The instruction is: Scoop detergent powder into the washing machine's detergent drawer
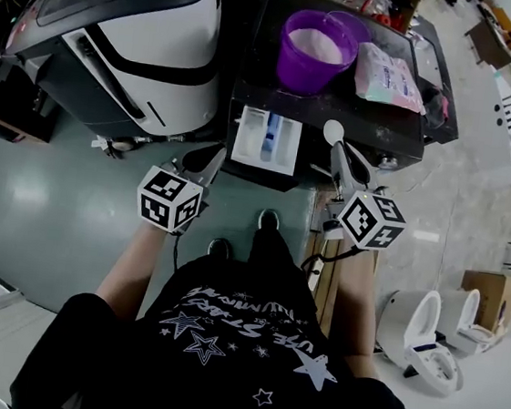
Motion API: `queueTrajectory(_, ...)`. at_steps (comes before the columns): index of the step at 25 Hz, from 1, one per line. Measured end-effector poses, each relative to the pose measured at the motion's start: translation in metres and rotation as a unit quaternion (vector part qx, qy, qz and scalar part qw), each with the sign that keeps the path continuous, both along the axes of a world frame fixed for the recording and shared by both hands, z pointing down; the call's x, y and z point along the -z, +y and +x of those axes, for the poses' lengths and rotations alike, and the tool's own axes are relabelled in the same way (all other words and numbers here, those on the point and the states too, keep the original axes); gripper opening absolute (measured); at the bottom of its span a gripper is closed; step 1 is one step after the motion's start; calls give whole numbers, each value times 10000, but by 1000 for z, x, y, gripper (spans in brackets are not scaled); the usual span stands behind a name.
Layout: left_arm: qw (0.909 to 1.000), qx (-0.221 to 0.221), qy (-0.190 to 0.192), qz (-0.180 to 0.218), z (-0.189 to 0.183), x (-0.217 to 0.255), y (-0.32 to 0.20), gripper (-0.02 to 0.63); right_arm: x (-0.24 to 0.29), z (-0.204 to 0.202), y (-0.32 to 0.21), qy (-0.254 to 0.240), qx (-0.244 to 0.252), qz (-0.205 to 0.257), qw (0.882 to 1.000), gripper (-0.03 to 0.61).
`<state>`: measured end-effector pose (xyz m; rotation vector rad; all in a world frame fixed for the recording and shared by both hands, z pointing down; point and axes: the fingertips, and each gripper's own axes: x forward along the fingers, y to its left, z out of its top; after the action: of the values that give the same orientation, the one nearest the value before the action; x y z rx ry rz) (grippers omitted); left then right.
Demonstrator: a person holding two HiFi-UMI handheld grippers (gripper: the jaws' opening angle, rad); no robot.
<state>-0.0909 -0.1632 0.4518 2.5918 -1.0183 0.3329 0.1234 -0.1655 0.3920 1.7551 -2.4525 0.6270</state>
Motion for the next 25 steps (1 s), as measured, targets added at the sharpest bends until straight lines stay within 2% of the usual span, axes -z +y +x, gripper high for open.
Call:
queueTrajectory(5, 9998, 158, 0, 78, 9, 11, -28, 2, 12, 11, -36, -167, 126, 96, 9997, 37)
queueTrajectory(13, 9984, 481, -33, 287, 25, 29, -75, 1, 49, 44, -92, -276, 450, 495, 9974, 37)
queueTrajectory(17, 9972, 649, -102, 355, 29, 32, -94, 2, 72, 46, -123, -312, 843, 711, 9934, 36)
queueTrajectory(21, 9949, 918, -114, 410, 28, 36, -111, 2, 88, 37, -156, 176, 1501, 859, 9848, 36)
queueTrajectory(25, 9917, 1206, -151, 429, 23, 39, -122, 1, 96, 22, -187, 1059, 2253, 906, 9643, 35)
